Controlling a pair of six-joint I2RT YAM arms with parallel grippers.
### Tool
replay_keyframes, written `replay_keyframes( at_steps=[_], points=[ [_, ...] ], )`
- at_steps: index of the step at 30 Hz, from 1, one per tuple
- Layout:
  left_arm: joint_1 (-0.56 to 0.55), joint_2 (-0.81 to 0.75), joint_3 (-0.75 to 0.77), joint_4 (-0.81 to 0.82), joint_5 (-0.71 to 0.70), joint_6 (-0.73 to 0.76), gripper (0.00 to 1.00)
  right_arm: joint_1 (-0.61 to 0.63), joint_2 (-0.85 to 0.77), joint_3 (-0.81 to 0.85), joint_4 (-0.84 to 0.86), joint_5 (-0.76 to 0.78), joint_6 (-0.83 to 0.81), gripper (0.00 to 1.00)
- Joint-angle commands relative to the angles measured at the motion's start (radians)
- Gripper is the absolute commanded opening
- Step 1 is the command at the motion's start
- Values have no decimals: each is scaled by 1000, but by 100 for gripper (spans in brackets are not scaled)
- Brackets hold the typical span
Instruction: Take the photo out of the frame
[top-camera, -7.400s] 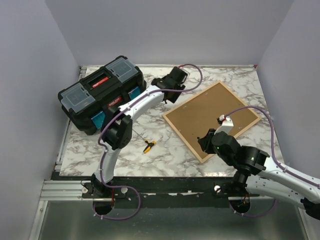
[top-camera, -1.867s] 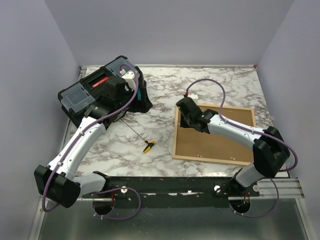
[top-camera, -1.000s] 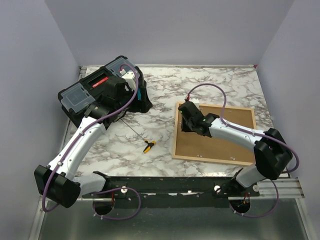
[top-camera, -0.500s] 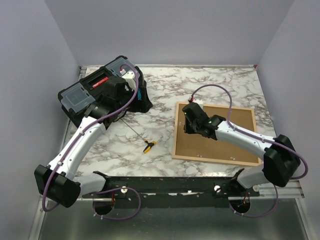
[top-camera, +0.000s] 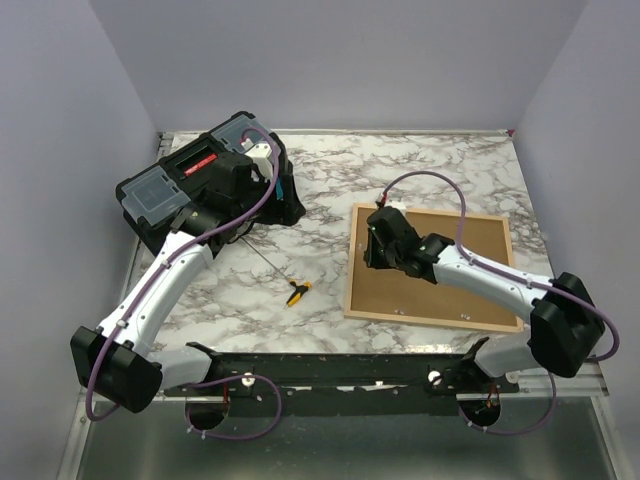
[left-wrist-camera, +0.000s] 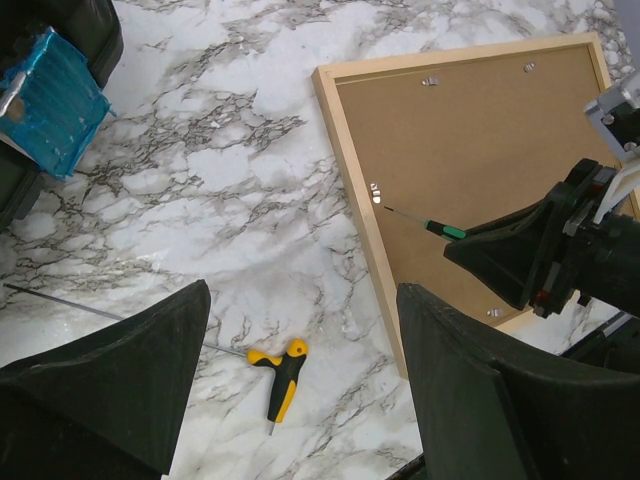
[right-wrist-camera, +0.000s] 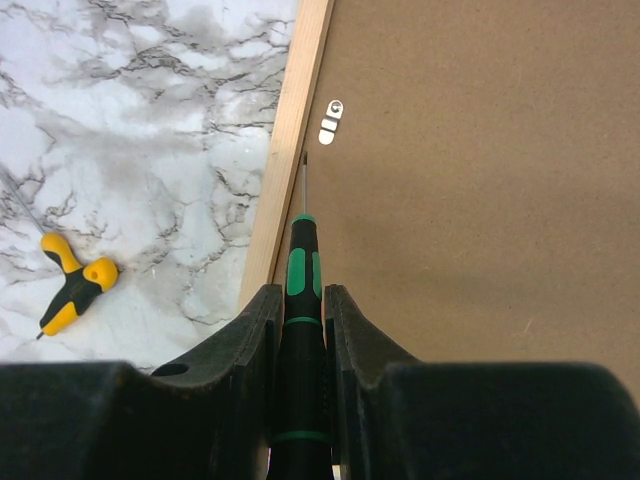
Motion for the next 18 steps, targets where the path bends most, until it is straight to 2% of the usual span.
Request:
replay_keyframes(
  at_steps=[1,8,12,15,18],
  points=[
    [6,5,25,-13,-1,7,77,5,29,-10,19,-14,-4,1],
    [6,-16,22,-11,-22,4,77,14,-77,-32,35,-35,3,1],
    [10,-45,18,-11,-66,2,77,18,-133,-69,144,-106,25,1],
    [16,-75,8,-7,-111,-2,77,55,-106,-98,258,-168,70,1],
    [21,-103,-2,-4,-155,-7,77,162,-29,-71,318,-126,84,1]
  ],
)
